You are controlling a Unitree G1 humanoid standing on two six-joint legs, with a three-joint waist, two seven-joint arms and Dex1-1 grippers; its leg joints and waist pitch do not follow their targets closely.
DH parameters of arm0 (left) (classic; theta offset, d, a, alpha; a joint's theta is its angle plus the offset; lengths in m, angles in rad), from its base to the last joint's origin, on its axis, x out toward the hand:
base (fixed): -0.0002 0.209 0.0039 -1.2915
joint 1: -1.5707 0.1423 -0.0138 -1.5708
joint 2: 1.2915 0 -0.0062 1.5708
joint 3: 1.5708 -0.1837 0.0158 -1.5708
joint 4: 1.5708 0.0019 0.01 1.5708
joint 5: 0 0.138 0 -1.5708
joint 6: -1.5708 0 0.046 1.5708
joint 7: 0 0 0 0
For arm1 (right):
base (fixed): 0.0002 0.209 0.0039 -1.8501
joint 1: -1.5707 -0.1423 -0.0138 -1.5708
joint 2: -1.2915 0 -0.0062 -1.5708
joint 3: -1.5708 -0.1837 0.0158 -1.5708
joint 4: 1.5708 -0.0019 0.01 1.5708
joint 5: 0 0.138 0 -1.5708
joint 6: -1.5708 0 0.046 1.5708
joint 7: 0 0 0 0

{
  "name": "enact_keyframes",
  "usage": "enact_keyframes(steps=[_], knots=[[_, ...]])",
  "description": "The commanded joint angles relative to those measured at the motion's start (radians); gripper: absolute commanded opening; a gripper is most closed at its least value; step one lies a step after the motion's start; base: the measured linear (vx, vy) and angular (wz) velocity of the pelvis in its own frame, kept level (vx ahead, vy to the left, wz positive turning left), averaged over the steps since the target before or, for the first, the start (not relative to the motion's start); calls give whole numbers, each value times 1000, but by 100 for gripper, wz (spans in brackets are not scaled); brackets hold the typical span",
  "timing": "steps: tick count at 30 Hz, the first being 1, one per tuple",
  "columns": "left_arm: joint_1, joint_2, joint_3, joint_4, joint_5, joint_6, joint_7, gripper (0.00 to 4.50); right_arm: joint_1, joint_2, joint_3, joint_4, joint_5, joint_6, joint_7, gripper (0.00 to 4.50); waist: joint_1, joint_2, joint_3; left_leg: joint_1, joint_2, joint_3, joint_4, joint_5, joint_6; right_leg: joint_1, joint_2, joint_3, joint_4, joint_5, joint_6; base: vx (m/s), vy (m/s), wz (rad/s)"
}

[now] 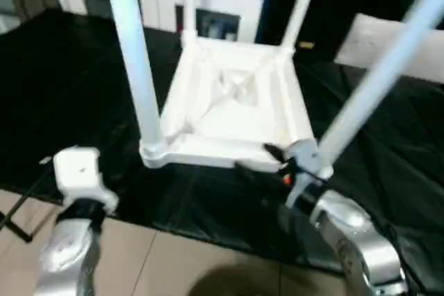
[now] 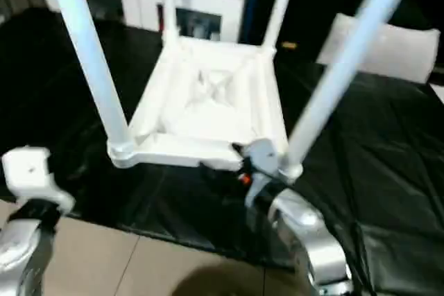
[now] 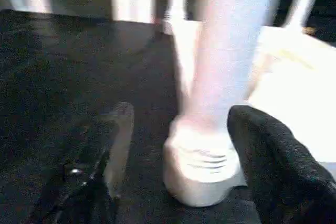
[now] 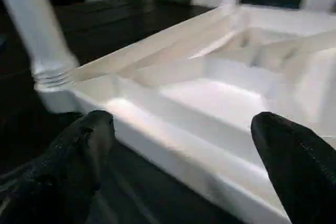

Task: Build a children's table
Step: Rotate table base

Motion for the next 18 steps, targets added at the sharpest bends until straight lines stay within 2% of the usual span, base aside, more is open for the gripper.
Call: enact_keyframes(steps=[1,2,3,4,7,8,9,10,11,12,14,16,18], knots=[[-23,26,12,32,-29,-12,-38,345,-36,-4,-29,26,-17,-16,-19,450,-4,4,-35,-31,71,-24,-116,-188,40,43,-81,47,-86,-434,-124,-57,-20,-2],[-34,41,18,45,-39,-12,-52,356,-53,-3,-32,41,-22,-17,-23,450,-11,8,-37,-31,69,-22,-114,-164,47,39,-78,47,-84,-413,-132,0,0,0],[-44,56,26,59,-47,-15,-66,356,-65,-8,-28,55,-34,-17,-27,450,-14,9,-38,-33,68,-21,-114,-156,51,40,-77,47,-85,-403,-136,0,0,0],[-51,66,32,71,-53,-19,-76,362,-73,-13,-24,66,-42,-18,-30,450,-18,6,-39,-36,69,-19,-113,-137,55,42,-76,46,-83,-377,-148,-19,-64,4],[-66,88,45,97,-63,-27,-95,392,-92,-16,-24,92,-53,-35,-35,450,-20,11,-45,-36,70,-10,-107,-73,69,43,-74,47,-78,-292,-191,0,0,0],[-80,127,69,125,-77,-20,-120,395,-116,-17,-45,113,-43,-26,-52,450,-17,12,-48,-39,72,-8,-104,-27,75,46,-75,46,-72,-235,-209,0,0,0],[-87,151,78,140,-91,-14,-143,400,-128,-21,-56,124,-40,-22,-58,450,-19,16,-51,-37,69,-6,-103,-5,79,43,-69,42,-67,-195,-221,0,0,0],[-90,158,81,148,-102,-12,-156,410,-133,-23,-61,130,-42,-22,-61,450,-20,13,-54,-38,69,-5,-101,14,79,46,-69,41,-63,-169,-227,0,0,0],[-96,180,77,167,-125,-10,-196,410,-141,-29,-72,145,-50,-27,-70,450,-17,16,-61,-38,70,-5,-97,83,90,49,-69,39,-52,-80,-244,0,0,0],[-96,180,77,167,-125,-10,-196,422,-141,-29,-72,145,-50,-27,-70,450,-17,17,-61,-38,72,-4,-95,139,108,46,-68,35,-45,-10,-265,0,0,0],[-102,198,70,185,-144,-14,-242,436,-150,-37,-87,167,-64,-38,-90,450,-14,21,-59,-36,76,0,-94,155,125,44,-70,30,-45,8,-287,0,0,0],[-118,220,62,208,-162,-12,-290,447,-157,-45,-108,188,-76,-47,-116,450,-9,21,-58,-32,78,3,-96,131,131,42,-70,27,-47,-23,-292,0,0,0],[-143,244,58,243,-173,-7,-329,447,-161,-50,-133,201,-81,-50,-147,450,-4,26,-54,-28,81,6,-100,86,117,40,-72,26,-51,-71,-289,0,0,0]])
